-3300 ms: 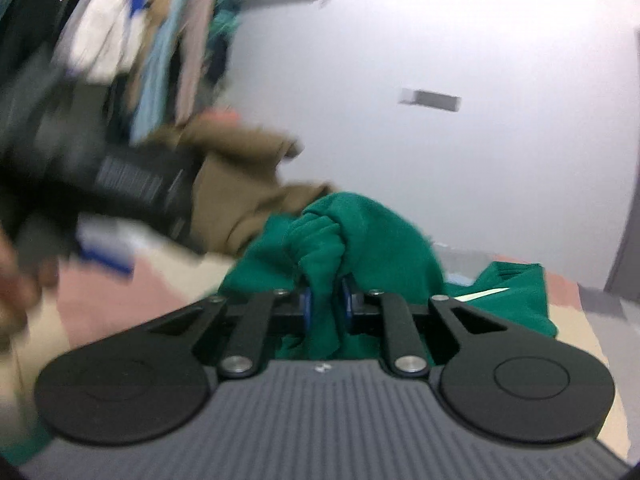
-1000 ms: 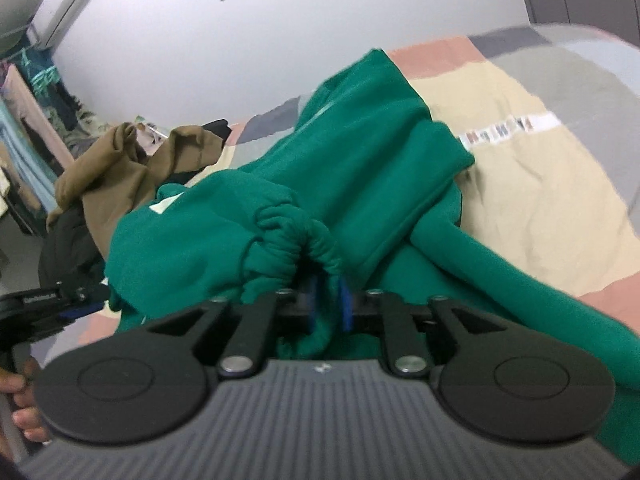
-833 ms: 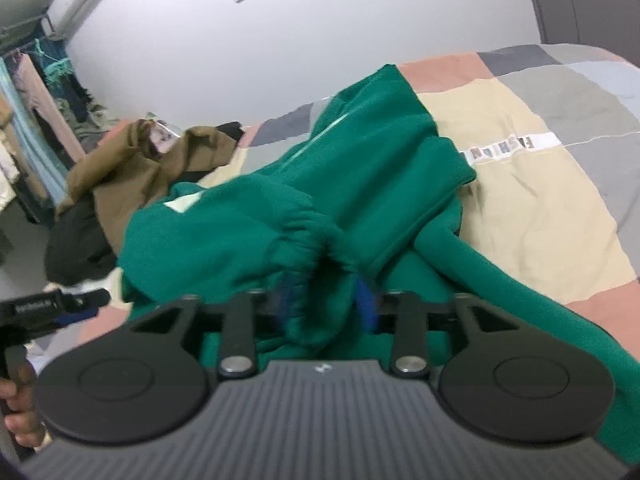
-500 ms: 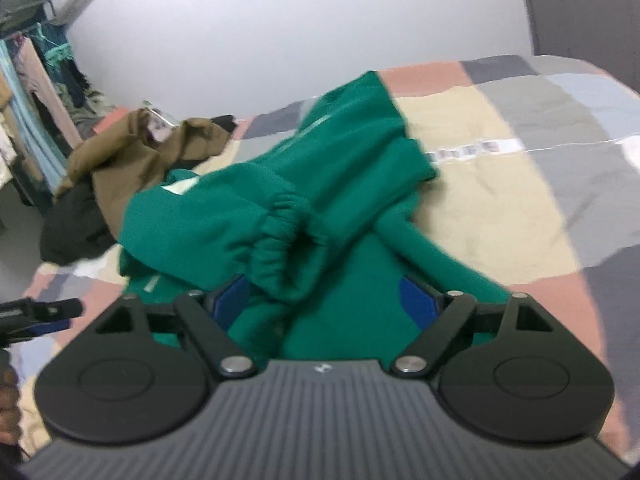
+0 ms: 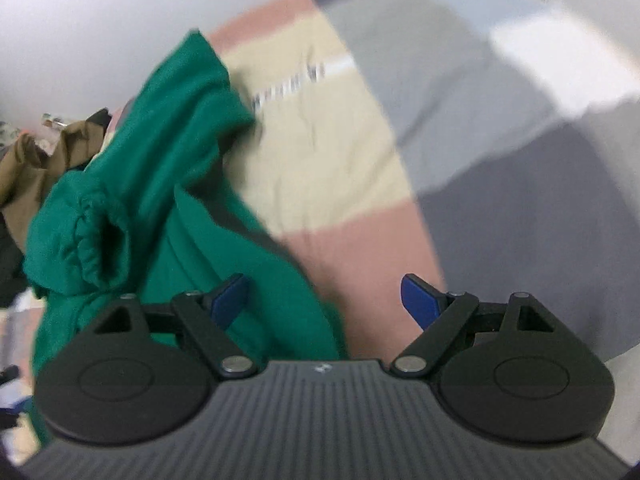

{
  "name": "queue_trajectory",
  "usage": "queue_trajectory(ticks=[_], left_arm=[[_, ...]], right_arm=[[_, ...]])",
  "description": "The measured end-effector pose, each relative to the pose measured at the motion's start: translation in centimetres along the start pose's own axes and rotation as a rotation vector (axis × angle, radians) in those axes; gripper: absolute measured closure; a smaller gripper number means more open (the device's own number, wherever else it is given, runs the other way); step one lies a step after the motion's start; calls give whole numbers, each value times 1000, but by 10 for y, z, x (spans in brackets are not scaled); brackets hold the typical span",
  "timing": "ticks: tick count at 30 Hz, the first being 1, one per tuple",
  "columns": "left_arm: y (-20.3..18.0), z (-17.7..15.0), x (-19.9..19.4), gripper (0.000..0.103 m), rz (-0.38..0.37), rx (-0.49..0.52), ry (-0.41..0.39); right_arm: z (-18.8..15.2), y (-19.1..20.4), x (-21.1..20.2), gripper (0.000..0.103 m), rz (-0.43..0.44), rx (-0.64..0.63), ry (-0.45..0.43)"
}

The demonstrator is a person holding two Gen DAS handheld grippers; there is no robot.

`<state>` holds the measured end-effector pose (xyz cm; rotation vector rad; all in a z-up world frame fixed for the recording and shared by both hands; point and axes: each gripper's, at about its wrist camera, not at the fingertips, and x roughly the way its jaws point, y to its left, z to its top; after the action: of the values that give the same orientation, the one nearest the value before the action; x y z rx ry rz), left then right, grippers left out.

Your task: Fold large clothes

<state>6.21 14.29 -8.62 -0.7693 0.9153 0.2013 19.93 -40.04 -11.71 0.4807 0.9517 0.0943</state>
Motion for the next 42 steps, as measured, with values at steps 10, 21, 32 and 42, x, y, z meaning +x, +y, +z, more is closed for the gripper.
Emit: queue_trajectory(ticks=[10,21,32,42], left_arm=[[-12,-7,8,6,41,51,67],[9,-16,28,4,35,-10,144],[-8,-24,19,6,-335,-10,230],[-11,-37,40,42,-180,32,250]], right_arm=[[-14,22,12,15,131,-33,122],[-17,21,24,15,155,7,180],[-19,39,-3,15,536,-2,166],[-27,40,36,33,250,20,290]])
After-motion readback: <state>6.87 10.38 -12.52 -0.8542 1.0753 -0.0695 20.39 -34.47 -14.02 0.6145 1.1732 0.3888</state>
